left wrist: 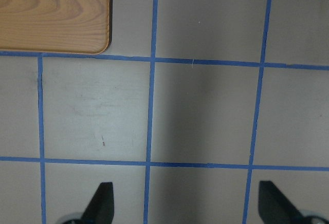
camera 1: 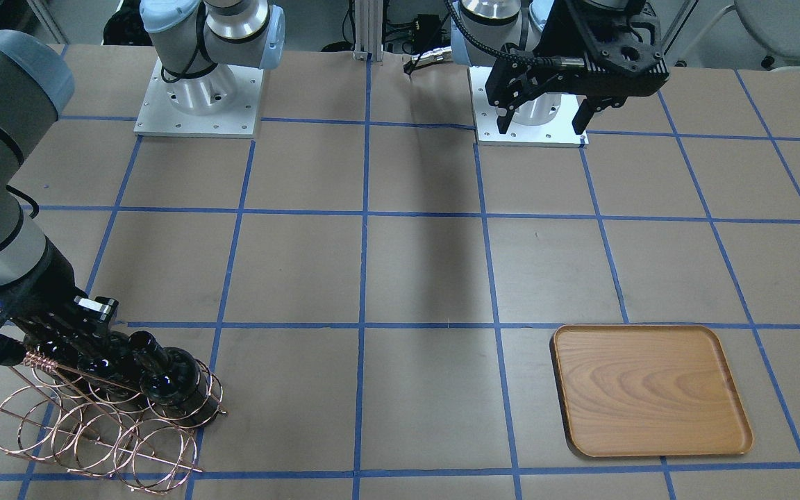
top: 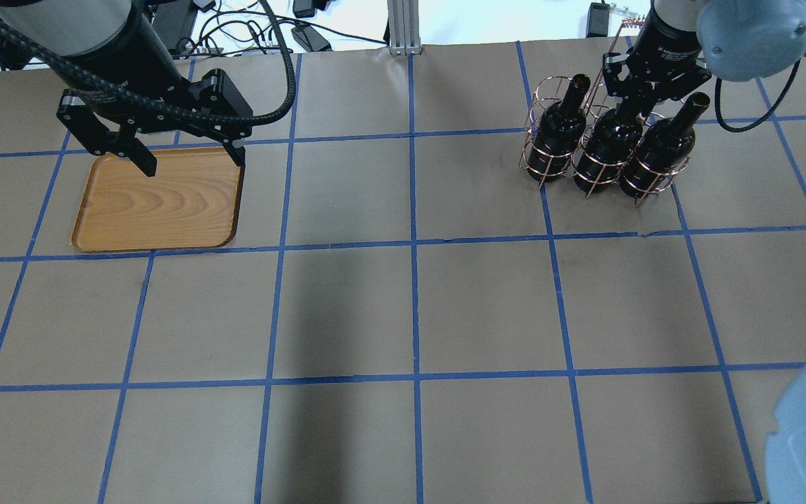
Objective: Take wine from basket and place on tray
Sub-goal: 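Grasp the bottle neck with the right gripper and lift it from the basket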
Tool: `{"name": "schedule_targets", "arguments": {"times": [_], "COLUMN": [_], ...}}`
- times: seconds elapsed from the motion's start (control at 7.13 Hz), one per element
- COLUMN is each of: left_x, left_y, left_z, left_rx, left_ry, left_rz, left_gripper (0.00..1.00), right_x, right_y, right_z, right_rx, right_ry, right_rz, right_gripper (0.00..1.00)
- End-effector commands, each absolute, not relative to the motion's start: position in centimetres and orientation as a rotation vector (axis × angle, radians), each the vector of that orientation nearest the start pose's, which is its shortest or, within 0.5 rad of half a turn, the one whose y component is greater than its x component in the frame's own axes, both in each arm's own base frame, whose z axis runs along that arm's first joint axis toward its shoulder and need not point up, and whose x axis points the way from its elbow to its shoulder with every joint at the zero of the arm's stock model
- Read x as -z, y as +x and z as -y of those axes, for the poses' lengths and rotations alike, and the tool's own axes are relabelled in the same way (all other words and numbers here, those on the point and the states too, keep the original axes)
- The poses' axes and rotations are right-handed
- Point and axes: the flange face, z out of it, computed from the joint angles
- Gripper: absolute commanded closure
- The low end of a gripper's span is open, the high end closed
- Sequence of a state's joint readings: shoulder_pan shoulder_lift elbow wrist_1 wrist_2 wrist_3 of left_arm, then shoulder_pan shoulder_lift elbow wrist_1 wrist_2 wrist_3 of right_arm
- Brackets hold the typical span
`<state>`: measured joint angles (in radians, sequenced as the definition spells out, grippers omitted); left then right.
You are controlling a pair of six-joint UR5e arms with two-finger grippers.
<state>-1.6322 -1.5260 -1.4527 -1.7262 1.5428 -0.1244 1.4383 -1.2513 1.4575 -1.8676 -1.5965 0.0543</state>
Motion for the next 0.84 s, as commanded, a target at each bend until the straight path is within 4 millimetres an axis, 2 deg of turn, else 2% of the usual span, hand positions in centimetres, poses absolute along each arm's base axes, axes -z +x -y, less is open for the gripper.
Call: {"name": "schedule_targets", "arguments": {"times": [0.0,0.14,0.28,0.42,0.56,0.7], "left_x": [-55.2,-55.2,-55.2,-55.2,-55.2,-55.2], "left_y": [-16.4,-16.5,-16.4,-16.4,-16.4,-16.4], "left_z": [45.9,45.9,45.9,45.9,45.9,45.9], "left_rx": [0.008,0.008,0.008,0.011,0.008,0.008], "left_ry": [-0.102,-0.1,-0.099,-0.099,-0.102,-0.102], "left_rz": [-3.167,-3.168,-3.167,-3.167,-3.167,-3.167], "left_gripper": [0.0,0.0,0.0,0.0,0.0,0.0], "right_x": [-43.0,-46.9,-51.3,-54.7,-57.2,-58.5], "right_y": [5.0,5.1,5.3,5.9,6.7,8.9], "right_z": [63.5,63.1,61.5,58.8,55.5,53.1], "right_rx": [0.209,0.2,0.198,0.203,0.167,0.145], "right_ry": [0.304,0.308,0.31,0.304,0.31,0.306], "right_rz": [-3.128,-3.126,-3.126,-3.141,-3.15,-3.183], "right_gripper": [0.84,0.84,0.84,0.84,0.84,0.83]}}
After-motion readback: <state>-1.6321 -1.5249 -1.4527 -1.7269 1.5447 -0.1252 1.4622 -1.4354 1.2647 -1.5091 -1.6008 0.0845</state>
